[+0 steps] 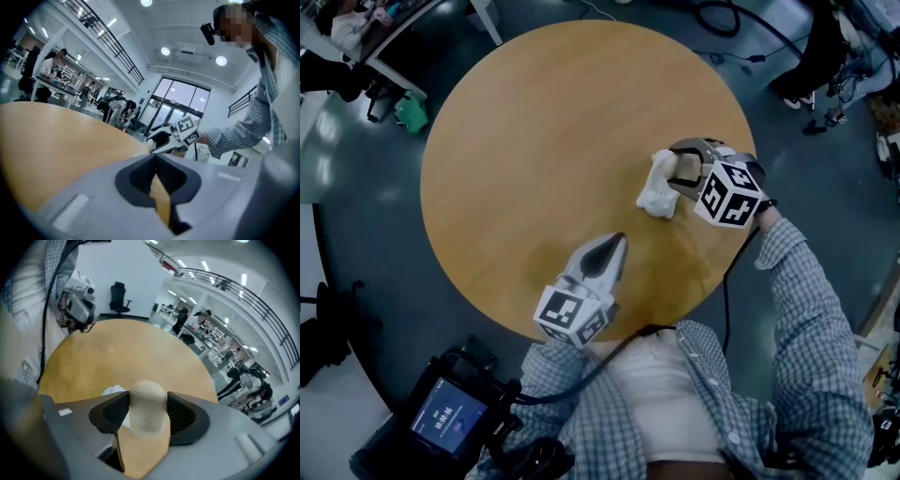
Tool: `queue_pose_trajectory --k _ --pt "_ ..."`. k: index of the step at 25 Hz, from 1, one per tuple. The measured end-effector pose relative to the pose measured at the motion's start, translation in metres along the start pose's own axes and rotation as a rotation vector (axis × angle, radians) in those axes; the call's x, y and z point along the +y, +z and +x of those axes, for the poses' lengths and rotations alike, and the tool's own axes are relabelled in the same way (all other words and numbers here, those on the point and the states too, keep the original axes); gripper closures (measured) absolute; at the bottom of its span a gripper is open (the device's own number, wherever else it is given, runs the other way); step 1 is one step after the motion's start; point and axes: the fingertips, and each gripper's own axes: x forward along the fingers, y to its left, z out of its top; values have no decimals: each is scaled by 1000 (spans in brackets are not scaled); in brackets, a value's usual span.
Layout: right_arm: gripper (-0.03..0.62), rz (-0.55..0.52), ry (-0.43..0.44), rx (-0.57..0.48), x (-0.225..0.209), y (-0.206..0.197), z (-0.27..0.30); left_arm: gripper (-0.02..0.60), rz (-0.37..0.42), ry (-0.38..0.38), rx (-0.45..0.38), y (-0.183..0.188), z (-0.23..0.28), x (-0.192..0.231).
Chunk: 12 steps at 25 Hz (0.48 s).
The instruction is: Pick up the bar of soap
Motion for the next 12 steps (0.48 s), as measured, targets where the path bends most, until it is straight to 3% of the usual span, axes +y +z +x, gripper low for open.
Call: queue_pose_trajectory --k 5,12 --pt "338 328 -161 -198 -12 10 -20 583 29 -36 -9 -2 1 1" --pt "338 863 -302 -597 -11 13 -76 583 52 -44 -4 0 -1 -2"
